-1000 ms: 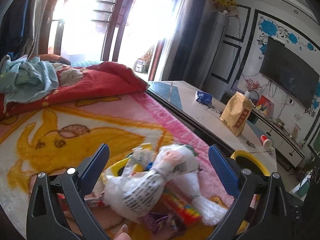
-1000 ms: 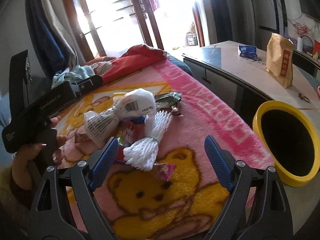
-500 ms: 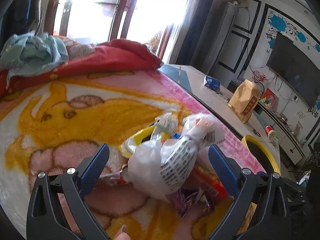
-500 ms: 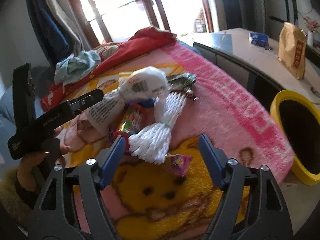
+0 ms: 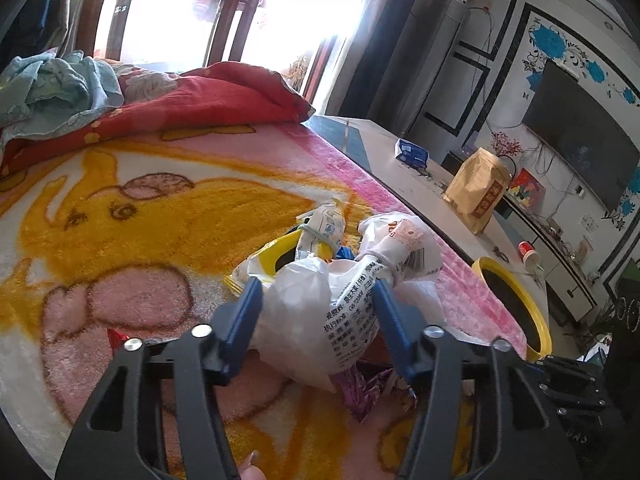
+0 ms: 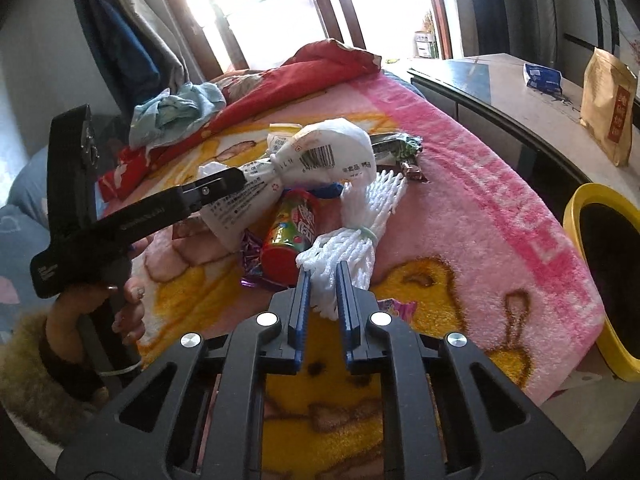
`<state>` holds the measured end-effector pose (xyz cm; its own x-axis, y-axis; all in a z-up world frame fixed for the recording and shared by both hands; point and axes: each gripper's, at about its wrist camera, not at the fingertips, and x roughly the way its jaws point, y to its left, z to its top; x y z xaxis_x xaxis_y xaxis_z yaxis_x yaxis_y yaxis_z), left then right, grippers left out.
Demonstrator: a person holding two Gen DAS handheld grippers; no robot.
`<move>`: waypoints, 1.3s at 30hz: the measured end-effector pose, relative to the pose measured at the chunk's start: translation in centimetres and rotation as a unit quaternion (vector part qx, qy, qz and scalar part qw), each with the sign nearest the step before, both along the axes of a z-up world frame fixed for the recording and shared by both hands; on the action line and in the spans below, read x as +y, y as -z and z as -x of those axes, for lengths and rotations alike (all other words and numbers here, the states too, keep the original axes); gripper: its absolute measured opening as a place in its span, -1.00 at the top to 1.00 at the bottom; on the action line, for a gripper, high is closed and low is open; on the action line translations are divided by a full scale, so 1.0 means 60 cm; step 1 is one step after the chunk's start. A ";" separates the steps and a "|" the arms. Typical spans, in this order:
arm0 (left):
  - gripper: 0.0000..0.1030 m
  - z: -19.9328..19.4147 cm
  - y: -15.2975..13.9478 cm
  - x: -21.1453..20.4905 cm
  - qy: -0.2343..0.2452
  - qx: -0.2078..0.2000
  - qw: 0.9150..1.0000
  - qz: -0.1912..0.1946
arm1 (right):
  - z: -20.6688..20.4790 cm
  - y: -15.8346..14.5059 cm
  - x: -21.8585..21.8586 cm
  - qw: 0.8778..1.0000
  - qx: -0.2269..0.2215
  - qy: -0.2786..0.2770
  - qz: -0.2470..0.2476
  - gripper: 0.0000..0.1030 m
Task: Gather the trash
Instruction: 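Grasp the white plastic bag with the left gripper while the right gripper grasps another white mesh sleeve, then carry the white bag and mesh sleeve over the bin with both grippers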
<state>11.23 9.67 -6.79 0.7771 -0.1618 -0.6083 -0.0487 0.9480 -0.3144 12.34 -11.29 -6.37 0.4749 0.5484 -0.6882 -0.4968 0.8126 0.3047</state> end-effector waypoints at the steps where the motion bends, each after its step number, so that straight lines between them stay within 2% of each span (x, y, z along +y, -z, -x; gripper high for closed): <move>1: 0.08 0.001 -0.002 0.001 0.002 0.000 1.000 -0.001 | 0.000 -0.002 -0.002 1.000 -0.001 0.001 -0.001 0.84; 5: 0.31 0.008 -0.010 0.002 0.011 -0.005 1.000 0.000 | 0.001 -0.011 -0.009 1.000 -0.005 0.004 -0.007 0.85; 8: 0.41 0.015 -0.021 0.000 0.017 -0.016 1.000 0.005 | 0.002 -0.020 -0.014 1.000 -0.011 0.005 -0.011 0.85; 18: 0.45 0.034 -0.073 0.000 0.026 -0.055 0.998 0.027 | 0.009 -0.050 -0.034 0.999 -0.032 0.014 -0.027 0.86; 24: 0.45 0.040 -0.100 -0.010 0.034 -0.076 0.996 0.028 | 0.010 -0.069 -0.053 0.998 -0.049 0.027 -0.033 0.86; 39: 0.46 0.015 -0.141 -0.078 0.075 -0.107 0.991 0.023 | -0.007 -0.102 -0.123 0.993 -0.078 0.084 -0.041 0.86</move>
<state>10.33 4.99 1.67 0.8526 -0.3083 -0.4220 0.1633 0.9242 -0.3452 12.77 -18.70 -0.26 0.6620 0.5028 -0.5557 -0.4023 0.8641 0.3026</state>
